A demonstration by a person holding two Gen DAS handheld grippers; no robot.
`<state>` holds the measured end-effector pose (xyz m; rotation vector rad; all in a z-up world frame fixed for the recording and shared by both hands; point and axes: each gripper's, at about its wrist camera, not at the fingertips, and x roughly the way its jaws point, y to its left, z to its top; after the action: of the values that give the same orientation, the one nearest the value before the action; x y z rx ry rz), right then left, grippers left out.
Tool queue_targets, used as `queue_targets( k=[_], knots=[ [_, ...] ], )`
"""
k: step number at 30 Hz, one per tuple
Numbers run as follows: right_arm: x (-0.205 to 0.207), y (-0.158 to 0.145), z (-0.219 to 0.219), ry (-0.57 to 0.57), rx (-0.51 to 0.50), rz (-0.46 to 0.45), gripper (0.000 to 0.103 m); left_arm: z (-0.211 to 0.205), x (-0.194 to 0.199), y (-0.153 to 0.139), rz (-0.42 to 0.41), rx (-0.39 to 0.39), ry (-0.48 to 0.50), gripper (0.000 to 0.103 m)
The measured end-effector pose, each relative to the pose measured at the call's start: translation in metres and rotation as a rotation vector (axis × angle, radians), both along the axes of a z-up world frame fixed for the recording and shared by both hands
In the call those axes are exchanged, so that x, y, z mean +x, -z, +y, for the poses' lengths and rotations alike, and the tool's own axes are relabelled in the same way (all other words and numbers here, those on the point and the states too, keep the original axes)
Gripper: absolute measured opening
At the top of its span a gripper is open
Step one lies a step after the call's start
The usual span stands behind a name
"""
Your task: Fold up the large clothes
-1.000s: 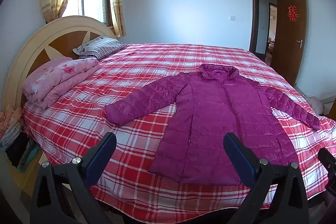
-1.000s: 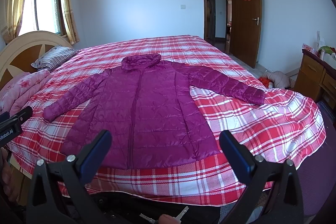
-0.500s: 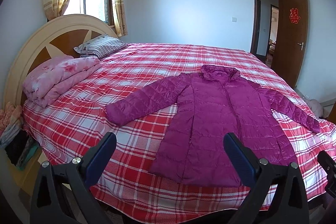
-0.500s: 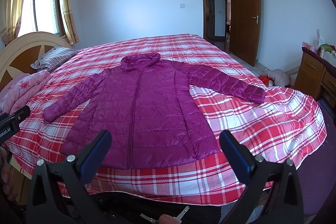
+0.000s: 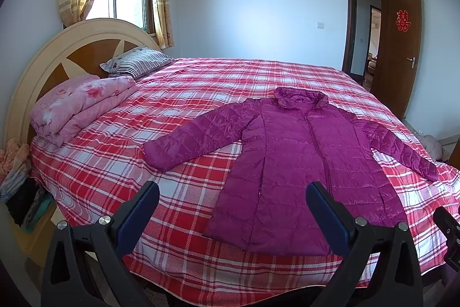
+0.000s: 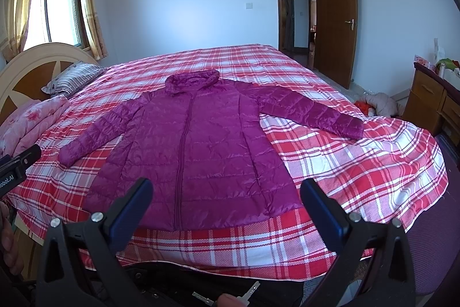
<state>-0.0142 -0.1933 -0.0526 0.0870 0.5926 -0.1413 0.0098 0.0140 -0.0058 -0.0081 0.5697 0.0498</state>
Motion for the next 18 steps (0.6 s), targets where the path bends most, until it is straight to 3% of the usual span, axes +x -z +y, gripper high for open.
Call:
queue_targets(
  k=[18],
  knots=[
    [0.0018,0.0029,0.0005,-0.001,0.003,0.008,0.103,-0.0011,0.0023,0.0027,0.003,0.002,0.003,0.102]
  ],
)
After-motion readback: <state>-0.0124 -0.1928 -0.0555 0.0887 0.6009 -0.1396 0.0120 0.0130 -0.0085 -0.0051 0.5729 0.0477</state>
